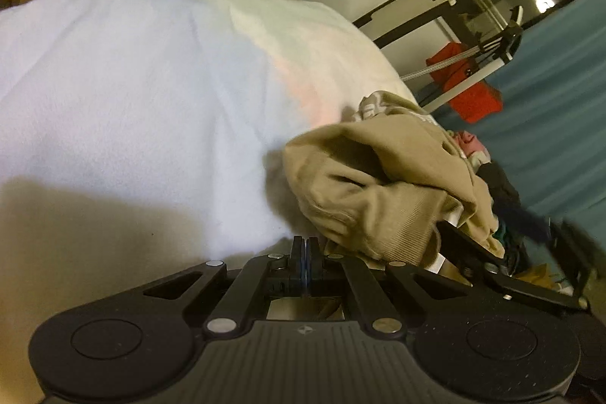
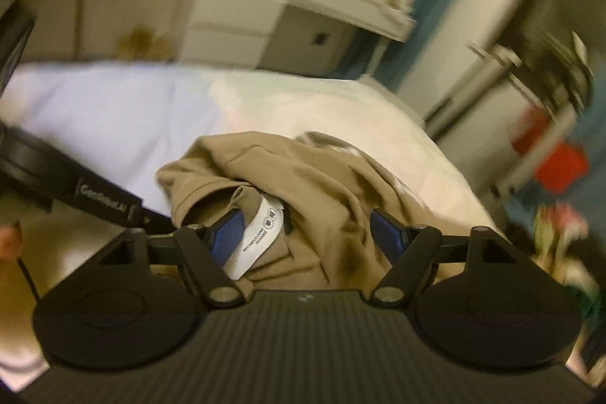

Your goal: Fold clothes

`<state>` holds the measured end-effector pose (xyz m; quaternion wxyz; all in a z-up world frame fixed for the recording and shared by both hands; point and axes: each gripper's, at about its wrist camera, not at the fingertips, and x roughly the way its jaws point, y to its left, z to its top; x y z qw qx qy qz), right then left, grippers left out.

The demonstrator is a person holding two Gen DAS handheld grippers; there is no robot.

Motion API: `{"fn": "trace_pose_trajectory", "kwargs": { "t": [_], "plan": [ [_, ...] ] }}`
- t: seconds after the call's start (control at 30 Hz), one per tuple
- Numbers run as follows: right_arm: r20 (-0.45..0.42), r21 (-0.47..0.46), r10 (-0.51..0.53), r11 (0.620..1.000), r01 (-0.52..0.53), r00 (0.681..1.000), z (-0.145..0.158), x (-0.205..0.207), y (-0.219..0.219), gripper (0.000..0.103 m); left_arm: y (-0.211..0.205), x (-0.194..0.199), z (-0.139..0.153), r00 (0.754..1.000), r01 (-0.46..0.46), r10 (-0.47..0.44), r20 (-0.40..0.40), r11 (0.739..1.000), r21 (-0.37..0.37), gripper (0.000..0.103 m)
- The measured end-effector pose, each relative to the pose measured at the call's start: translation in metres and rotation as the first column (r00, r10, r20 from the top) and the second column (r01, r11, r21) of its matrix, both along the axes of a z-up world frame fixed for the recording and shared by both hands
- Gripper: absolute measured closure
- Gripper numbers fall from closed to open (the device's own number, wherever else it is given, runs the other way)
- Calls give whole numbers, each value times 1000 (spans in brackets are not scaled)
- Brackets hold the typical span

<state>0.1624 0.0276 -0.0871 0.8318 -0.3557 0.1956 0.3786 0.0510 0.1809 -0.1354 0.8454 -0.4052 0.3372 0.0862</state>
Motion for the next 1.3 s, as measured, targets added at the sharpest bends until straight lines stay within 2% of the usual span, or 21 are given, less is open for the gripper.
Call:
{"fn": "trace_pose_trajectory", "kwargs": {
  "t": [0.07,0.17,0.37,0.47,0.57,0.63,0.7,0.77,0.83,0.87,0.93,1.0,1.13,1.2,1.3],
  "plan": [
    [19,-54,57,997,-56,998,3,-1,9,28,3,3,-3,1000,-8,8,-7,1000,-17,102],
    [4,-92,113,989,-112,994,13,-4,14,27,8,6,-7,1000,-23,23,-14,999,-41,102],
    [20,-191,182,966,-175,983,14,-14,28,27,11,8,-10,999,-34,33,-20,998,-56,102],
    [58,-278,196,945,-173,979,-1,-10,41,27,12,6,-10,999,-38,37,-24,998,-55,102],
    [60,-286,218,939,-193,974,-9,-6,55,27,13,4,-11,998,-50,49,-32,997,-53,103],
    [102,-293,228,937,-189,968,-14,-3,64,27,16,3,-12,998,-57,56,-30,996,-64,103],
    [118,-204,168,969,-141,979,-6,2,66,28,18,1,-12,998,-61,60,-22,996,-71,101],
    [126,-50,70,997,-64,990,13,7,54,28,16,0,-9,998,-56,56,-4,996,-66,97],
    [118,105,-29,994,17,993,31,12,42,28,14,0,-5,999,-39,40,23,997,-61,91],
    [119,180,-79,982,57,990,40,13,33,28,12,0,-3,999,-30,32,37,998,-58,88],
    [107,337,-197,929,151,974,63,14,8,28,7,1,1,997,-3,8,75,998,-59,77],
    [90,445,-309,863,239,947,82,13,-17,28,-1,3,7,993,39,-34,112,998,-41,50],
    [61,547,-439,766,338,896,100,2,-59,28,-29,4,24,971,142,-155,184,986,83,40],
    [53,575,-478,733,365,877,99,-4,-78,27,-43,2,31,955,182,-210,208,972,147,36],
    [48,600,-504,705,378,863,92,-16,-95,27,-59,-3,40,927,236,-288,241,946,224,30]
  ]
}}
